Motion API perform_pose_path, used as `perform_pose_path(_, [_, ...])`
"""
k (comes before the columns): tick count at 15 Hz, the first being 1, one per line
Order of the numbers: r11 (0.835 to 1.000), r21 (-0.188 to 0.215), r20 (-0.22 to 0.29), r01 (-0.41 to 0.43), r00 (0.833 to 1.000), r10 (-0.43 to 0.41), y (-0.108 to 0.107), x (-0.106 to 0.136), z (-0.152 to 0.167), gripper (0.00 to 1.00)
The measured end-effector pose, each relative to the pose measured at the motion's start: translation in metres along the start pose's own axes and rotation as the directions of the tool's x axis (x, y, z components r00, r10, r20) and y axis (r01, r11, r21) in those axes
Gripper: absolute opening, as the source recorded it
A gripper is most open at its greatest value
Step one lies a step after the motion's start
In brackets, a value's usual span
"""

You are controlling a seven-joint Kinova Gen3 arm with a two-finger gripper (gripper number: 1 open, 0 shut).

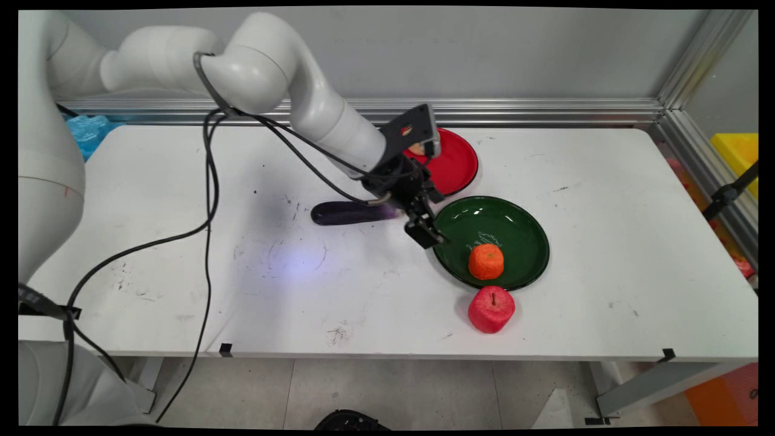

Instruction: Pick up the mandarin from the green plate

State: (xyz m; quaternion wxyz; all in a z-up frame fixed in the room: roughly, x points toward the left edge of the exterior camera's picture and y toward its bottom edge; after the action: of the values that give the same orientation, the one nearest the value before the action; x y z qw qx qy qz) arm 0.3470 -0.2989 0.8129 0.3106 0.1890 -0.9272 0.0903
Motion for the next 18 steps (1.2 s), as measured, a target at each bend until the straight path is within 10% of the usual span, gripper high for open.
perform_pose_path(18, [0.998, 0.008, -0.072, 0.060, 0.996, -0.059, 0.025, 0.007, 0.089, 1.00])
